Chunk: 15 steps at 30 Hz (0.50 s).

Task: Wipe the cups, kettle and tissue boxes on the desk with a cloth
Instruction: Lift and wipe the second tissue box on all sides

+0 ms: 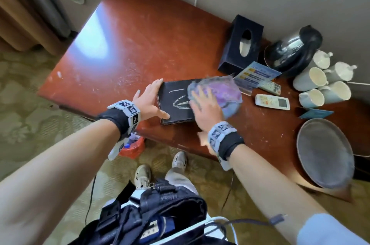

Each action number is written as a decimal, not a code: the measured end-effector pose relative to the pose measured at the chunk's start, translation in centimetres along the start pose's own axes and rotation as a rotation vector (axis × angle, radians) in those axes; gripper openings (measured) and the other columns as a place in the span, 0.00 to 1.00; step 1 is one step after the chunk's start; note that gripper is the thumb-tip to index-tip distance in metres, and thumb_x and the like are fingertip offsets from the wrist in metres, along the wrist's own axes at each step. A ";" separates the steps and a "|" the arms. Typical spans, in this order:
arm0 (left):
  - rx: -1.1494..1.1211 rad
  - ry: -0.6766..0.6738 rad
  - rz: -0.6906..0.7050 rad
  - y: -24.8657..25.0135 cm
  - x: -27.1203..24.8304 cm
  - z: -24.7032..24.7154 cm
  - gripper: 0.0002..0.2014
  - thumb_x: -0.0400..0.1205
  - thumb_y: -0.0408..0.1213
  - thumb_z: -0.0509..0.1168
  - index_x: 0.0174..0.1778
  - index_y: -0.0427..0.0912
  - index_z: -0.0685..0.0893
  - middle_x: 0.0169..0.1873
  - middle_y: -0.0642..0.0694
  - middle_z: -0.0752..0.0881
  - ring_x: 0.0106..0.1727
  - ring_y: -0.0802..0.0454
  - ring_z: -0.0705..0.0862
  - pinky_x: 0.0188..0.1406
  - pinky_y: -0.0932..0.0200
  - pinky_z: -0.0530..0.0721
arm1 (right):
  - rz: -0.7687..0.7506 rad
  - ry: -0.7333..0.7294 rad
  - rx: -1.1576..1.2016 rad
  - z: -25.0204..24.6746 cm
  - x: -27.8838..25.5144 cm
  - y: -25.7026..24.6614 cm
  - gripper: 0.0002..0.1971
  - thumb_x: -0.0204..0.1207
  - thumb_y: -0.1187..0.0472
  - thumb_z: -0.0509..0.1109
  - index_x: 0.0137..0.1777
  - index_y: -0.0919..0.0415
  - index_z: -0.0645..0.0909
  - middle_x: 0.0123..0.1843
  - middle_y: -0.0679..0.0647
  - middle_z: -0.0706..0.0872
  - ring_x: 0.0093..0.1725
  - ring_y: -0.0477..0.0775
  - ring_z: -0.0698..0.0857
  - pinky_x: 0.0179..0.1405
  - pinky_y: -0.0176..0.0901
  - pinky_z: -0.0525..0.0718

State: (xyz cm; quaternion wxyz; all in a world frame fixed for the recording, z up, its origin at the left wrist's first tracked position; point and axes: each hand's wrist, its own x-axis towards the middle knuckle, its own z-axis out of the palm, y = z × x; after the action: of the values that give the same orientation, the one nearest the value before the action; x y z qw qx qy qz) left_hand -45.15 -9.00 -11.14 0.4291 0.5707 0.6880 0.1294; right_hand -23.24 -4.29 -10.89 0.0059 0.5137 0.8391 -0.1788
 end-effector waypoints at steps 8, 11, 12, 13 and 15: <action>0.019 -0.035 0.000 -0.1 0.0 0.0 0.61 0.71 0.48 0.81 0.87 0.53 0.40 0.88 0.51 0.45 0.88 0.53 0.45 0.84 0.41 0.38 | 0.208 -0.095 0.013 -4.0 0.3 6.8 0.25 0.89 0.51 0.54 0.85 0.53 0.63 0.85 0.57 0.66 0.83 0.60 0.65 0.79 0.50 0.61; 0.002 -0.030 -0.006 -0.2 0.1 0.2 0.61 0.71 0.48 0.81 0.87 0.52 0.40 0.88 0.51 0.45 0.88 0.54 0.45 0.84 0.40 0.38 | 0.249 -0.046 -0.044 -3.4 1.6 6.2 0.24 0.90 0.55 0.51 0.85 0.58 0.63 0.87 0.57 0.59 0.85 0.64 0.56 0.83 0.57 0.55; -0.004 -0.030 -0.007 -0.2 0.1 0.3 0.62 0.71 0.47 0.81 0.87 0.52 0.40 0.88 0.50 0.45 0.88 0.54 0.46 0.84 0.40 0.38 | 0.220 0.017 -0.036 -3.0 1.8 5.0 0.23 0.90 0.56 0.52 0.82 0.59 0.67 0.85 0.59 0.63 0.84 0.66 0.59 0.82 0.57 0.57; -0.003 -0.029 -0.005 -0.1 0.2 0.3 0.62 0.70 0.47 0.81 0.87 0.52 0.40 0.88 0.50 0.45 0.88 0.54 0.47 0.84 0.40 0.39 | 0.145 0.021 -0.062 -2.7 1.9 3.4 0.21 0.89 0.57 0.53 0.79 0.61 0.74 0.83 0.61 0.69 0.82 0.70 0.64 0.81 0.59 0.60; 0.005 -0.029 0.000 -0.1 0.2 0.3 0.62 0.70 0.48 0.81 0.87 0.52 0.40 0.88 0.51 0.45 0.87 0.55 0.48 0.84 0.40 0.39 | -0.038 -0.062 -0.112 -1.9 2.3 0.1 0.21 0.89 0.56 0.55 0.78 0.59 0.75 0.83 0.63 0.68 0.82 0.72 0.62 0.81 0.62 0.59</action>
State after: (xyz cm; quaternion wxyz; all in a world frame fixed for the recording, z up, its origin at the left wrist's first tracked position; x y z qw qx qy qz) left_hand -44.98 -8.95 -11.46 0.4378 0.5735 0.6821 0.1193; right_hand -23.89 -1.72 -9.61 0.0571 0.4908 0.8568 -0.1475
